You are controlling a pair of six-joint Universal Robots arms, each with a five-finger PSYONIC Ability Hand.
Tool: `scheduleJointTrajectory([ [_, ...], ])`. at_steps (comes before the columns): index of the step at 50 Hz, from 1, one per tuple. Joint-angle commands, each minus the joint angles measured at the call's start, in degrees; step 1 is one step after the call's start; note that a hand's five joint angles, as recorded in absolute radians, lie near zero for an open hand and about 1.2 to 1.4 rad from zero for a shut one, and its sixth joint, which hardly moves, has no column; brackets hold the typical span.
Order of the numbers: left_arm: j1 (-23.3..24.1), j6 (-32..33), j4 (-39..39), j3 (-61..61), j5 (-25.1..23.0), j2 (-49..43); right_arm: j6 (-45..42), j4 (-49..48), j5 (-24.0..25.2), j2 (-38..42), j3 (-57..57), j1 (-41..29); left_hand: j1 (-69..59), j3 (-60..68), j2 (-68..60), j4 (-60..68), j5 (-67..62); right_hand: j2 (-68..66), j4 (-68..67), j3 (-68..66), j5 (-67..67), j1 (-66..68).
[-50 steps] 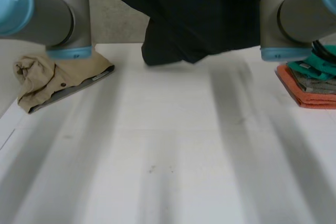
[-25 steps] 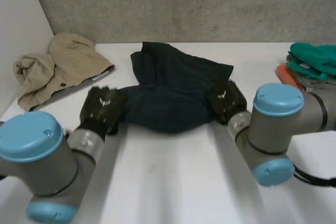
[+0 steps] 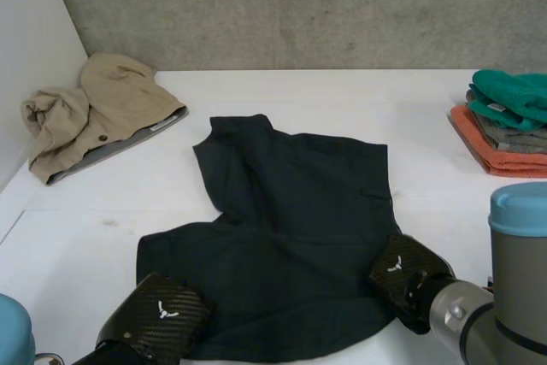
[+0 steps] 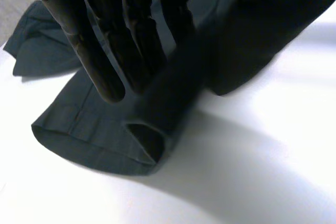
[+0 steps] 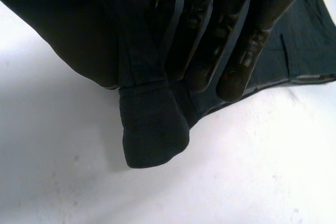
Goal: Fold the laundry.
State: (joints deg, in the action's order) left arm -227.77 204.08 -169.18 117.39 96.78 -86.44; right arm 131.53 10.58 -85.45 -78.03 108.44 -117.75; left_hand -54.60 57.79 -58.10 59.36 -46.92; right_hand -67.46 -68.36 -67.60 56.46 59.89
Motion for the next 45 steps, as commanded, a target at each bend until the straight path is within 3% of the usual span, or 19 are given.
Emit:
scheduleJointTrajectory([
  [1, -1.3, 0.8, 0.1, -6.9, -0.4, 0.9, -0.2, -3.9, 0.3, -1.8, 3.4, 2.6, 44.6, -47.8, 48.1, -49.4, 46.9, -12.5, -11.6, -12.4, 13.5, 20.1],
  [7, -9.6, 0.8, -8.2, -16.7, -3.3, -4.2, 0.2, -7.6, 0.3, -1.9, 4.9, 2.7, 43.7, -46.9, 47.2, -48.5, 46.0, -12.5, -11.6, -12.4, 13.5, 20.1],
  [13, -14.4, 6.1, -21.5, -26.3, -16.7, -18.9, 2.8, -8.8, 0.4, -1.6, 5.4, 2.6, 35.3, -38.5, 38.8, -40.1, 37.6, -12.5, -11.6, -12.4, 13.5, 20.1],
  [24, -21.9, 19.3, -22.8, -50.8, -34.3, -49.1, 4.6, -10.0, 2.7, -0.1, 5.6, 2.8, 11.9, -15.1, 15.4, -16.7, 14.3, -12.5, -11.6, -12.4, 13.5, 20.1],
  [31, -22.4, 19.8, -18.1, -59.8, -36.1, -58.0, 4.6, -10.1, 2.7, 1.6, 5.7, 2.9, 8.9, -12.1, 12.4, -13.6, 11.2, -12.5, -11.6, -12.4, 13.5, 20.1],
  [42, -22.4, 19.6, -18.5, -61.1, -37.3, -60.2, 4.9, -10.5, 2.6, 2.1, 5.9, 2.9, 10.1, -13.3, 13.6, -14.8, 12.4, -12.5, -11.6, -12.4, 13.5, 20.1],
  [45, -22.4, 19.6, -18.5, -61.3, -37.5, -60.9, 5.0, -11.4, 2.6, 2.2, 6.1, 2.9, 3.5, -6.7, 7.0, -8.3, 5.9, -12.5, -11.6, -12.4, 13.5, 20.1],
])
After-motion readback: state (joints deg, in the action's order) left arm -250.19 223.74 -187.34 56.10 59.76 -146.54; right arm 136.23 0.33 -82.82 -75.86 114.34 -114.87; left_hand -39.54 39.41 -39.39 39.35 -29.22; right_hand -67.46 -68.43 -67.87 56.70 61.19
